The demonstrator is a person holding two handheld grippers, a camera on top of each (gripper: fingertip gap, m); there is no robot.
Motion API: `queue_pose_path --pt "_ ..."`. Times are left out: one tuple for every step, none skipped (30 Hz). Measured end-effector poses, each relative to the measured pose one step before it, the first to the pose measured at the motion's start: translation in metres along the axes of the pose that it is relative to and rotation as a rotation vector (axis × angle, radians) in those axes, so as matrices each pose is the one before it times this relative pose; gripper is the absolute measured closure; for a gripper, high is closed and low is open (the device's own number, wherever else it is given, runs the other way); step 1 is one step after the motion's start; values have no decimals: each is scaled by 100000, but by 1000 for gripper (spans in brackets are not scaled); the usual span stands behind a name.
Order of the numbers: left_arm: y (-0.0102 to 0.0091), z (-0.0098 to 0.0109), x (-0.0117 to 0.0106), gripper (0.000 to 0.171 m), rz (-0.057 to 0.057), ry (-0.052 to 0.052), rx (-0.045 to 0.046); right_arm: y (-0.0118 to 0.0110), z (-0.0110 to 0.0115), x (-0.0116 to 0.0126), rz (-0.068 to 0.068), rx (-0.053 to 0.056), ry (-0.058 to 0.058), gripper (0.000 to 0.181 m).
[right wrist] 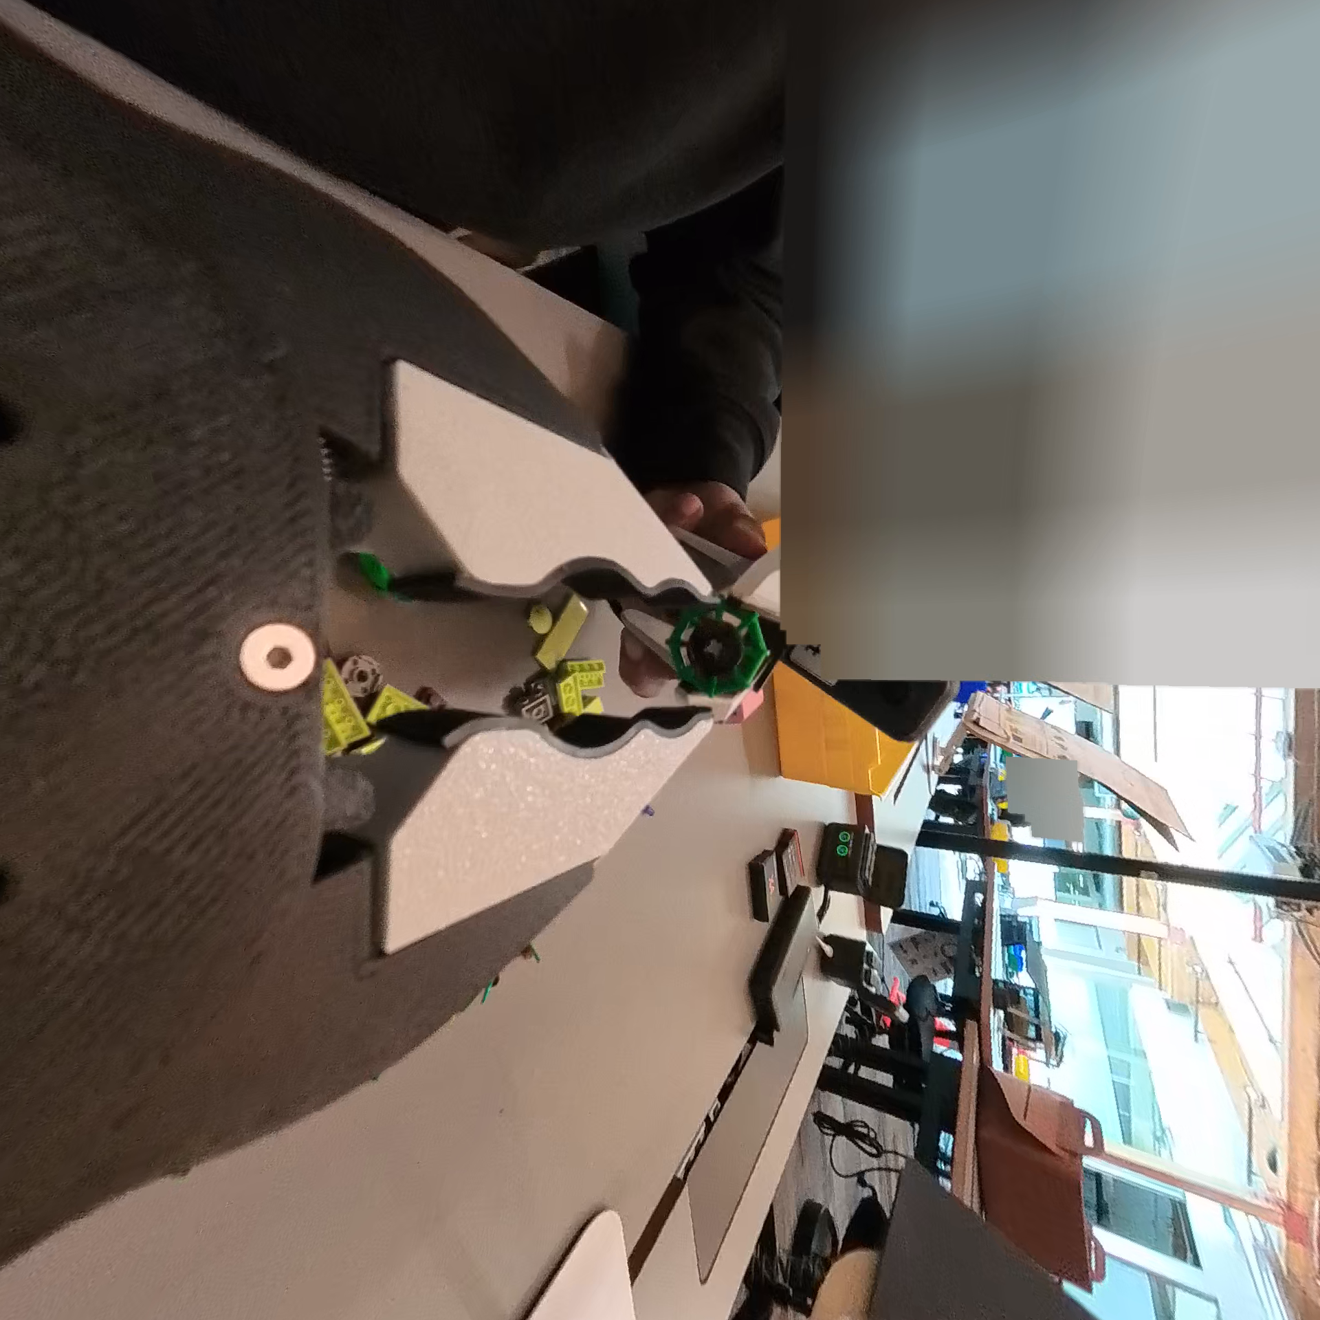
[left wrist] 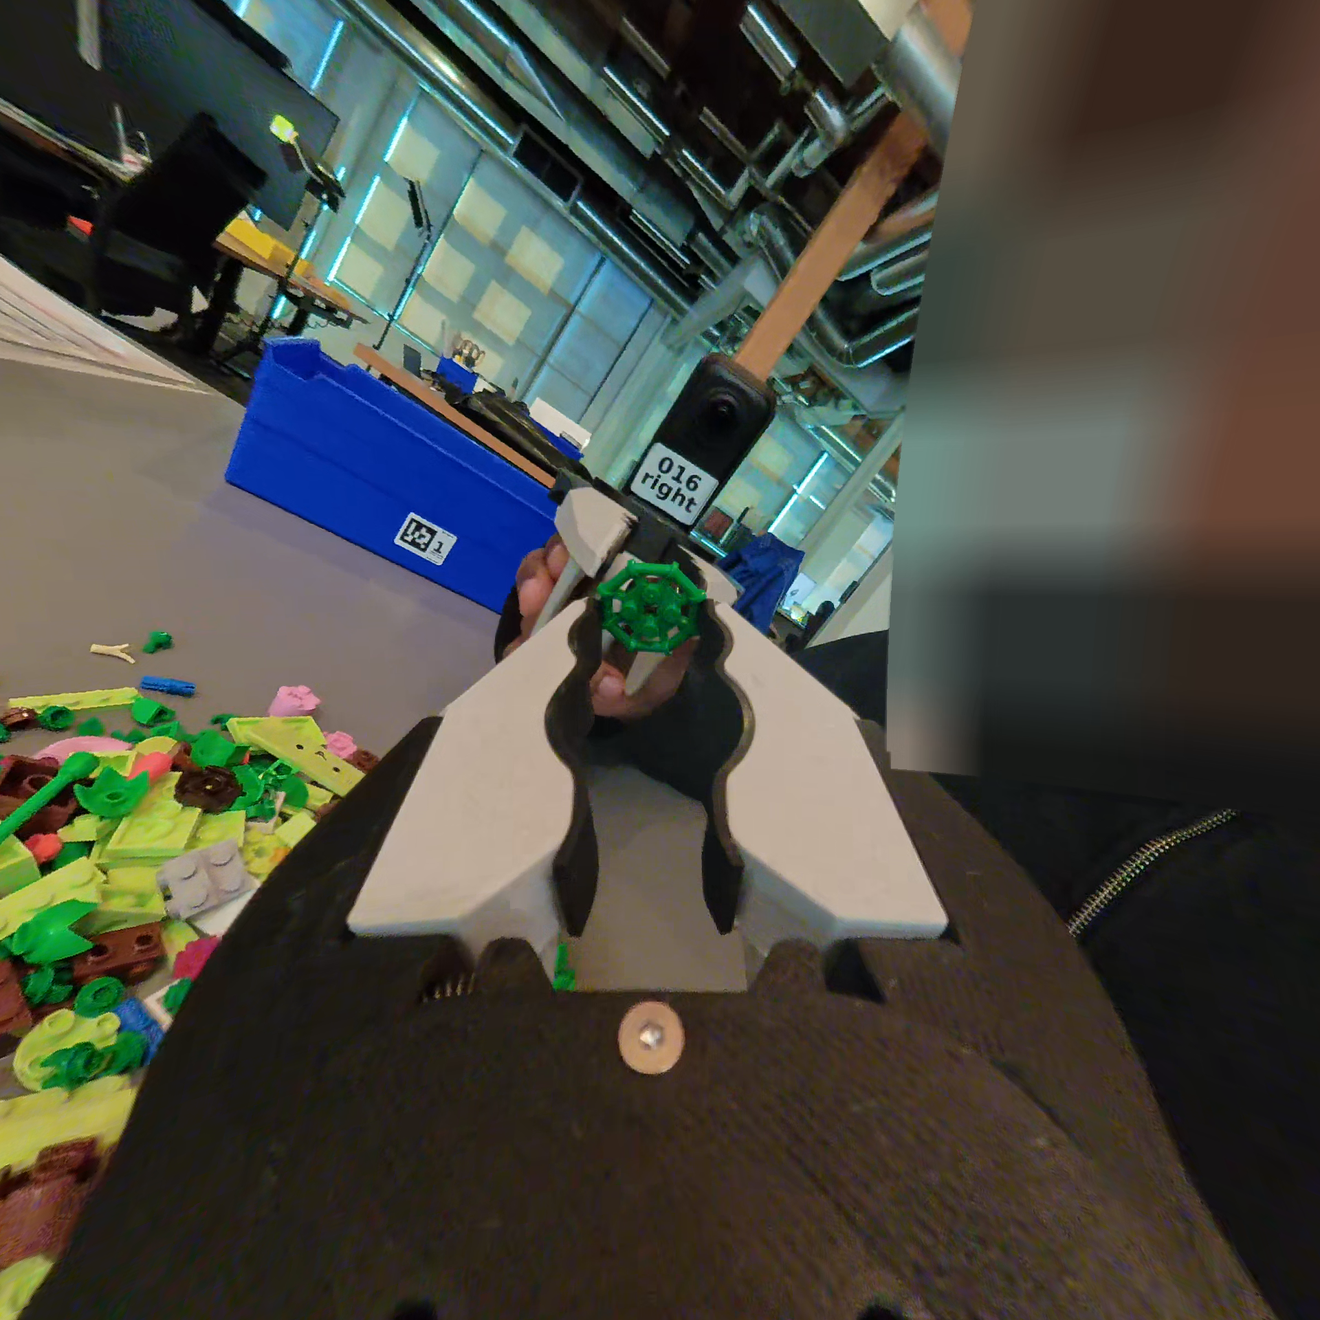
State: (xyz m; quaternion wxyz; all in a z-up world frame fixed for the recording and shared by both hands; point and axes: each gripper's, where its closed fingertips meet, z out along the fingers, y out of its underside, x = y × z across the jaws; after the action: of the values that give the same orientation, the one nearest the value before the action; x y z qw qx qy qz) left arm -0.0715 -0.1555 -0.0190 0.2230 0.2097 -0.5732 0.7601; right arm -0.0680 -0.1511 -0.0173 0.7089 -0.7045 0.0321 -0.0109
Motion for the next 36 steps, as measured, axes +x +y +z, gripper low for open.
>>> queue_pose_path --pt "190 107 48 147 -236 317 -852 155 77 -260 -1811 -843 -1222 158" --pt "242 75 84 147 -596 793 -1185 95 55 -169 -1984 -596 -320 159" --pt "1 -11 51 148 -1026 744 110 2 6 -152 -1985 -178 -292 159" --pt "26 -15 52 147 -1187 912 -220 -36 -14 -116 -1558 -71 -190 162" --pt "188 36 82 147 -1151 996 -1424 -6 -5 -88 -1569 -383 -69 166" --pt "155 33 100 147 -616 956 -1094 17 8 -158 -1985 -449 -417 167" --pt "81 13 81 147 -397 618 -634 17 -15 -146 -1870 -387 -498 167" --pt "150 31 104 147 -215 786 -1131 13 -2 -107 -1188 -394 -524 166" --pt "104 29 82 147 -384 587 -880 7 -13 -223 -869 -268 -1335 166" --pt "57 19 74 147 -663 637 -454 4 -9 -161 -898 -103 -966 167" --pt "58 -9 106 147 -888 1068 -409 2 9 -168 -714 -14 -981 168" --pt "9 -6 2 147 -989 435 26 15 19 -122 -400 -28 -632 168" --pt "-20 -33 -35 147 -674 269 189 49 42 -77 -357 -282 -296 166" --pt "36 -44 -34 147 -542 248 -117 67 41 -23 29 -293 -59 164" --pt "28 -31 -37 147 -362 99 -218 86 47 -33 345 -470 -268 164" --pt "48 -10 -53 147 17 -190 -362 91 29 -35 242 -582 -272 162" --pt "108 12 -48 148 145 -233 -666 120 -8 30 -15 -955 189 163" --pt "43 23 -31 148 338 -233 -337 136 -67 97 -49 -1314 408 165" --pt "174 68 -30 148 422 -370 -1009 122 -51 65 412 -1340 176 169" --pt "117 49 15 148 141 47 -621 99 -47 -82 295 -1134 -711 169" --pt "64 46 15 148 -6 194 -295 54 -36 -62 468 -947 -573 169" --pt "28 29 -15 148 -265 48 1 44 -29 -18 -12 -861 -62 169" --pt "-11 13 -45 148 -301 -27 271 43 -26 38 -507 -846 597 170" --pt "-36 11 23 148 -473 412 392 8 -5 48 -296 -772 824 170" --pt "-90 5 24 148 -614 261 695 -54 2 48 1 -357 822 170" --pt "-83 -8 -50 148 57 -502 540 -34 -4 100 -47 -325 977 170" --pt "-95 -12 -245 148 413 -1827 607 82 3 170 -752 -971 1450 170" --pt "-112 -78 -347 146 784 -2703 582 224 -9 294 -1548 -1821 2198 170" --pt "-167 -160 -271 135 1212 -2268 693 350 -15 440 -2018 -2658 3139 170" --pt "-127 -194 -360 132 1190 -2785 46 479 -17 527 -3010 -3484 4036 170" --pt "-87 -198 -635 135 1270 -4641 -230 573 15 538 -4243 -4225 4564 170" --pt "7 -142 -616 137 1445 -4595 -592 619 89 471 -4883 -4880 4493 170" --pt "25 -75 -491 138 985 -3713 -421 652 158 317 -5374 -5248 4079 170" --pt "40 -18 -565 141 91 -3955 -221 576 221 111 -5835 -4959 3341 170" --pt "160 19 -424 142 126 -2800 -683 428 243 -96 -5494 -4055 2450 169" --pt "255 74 -377 145 -90 -2356 -1246 270 269 -271 -4558 -3050 1420 169"
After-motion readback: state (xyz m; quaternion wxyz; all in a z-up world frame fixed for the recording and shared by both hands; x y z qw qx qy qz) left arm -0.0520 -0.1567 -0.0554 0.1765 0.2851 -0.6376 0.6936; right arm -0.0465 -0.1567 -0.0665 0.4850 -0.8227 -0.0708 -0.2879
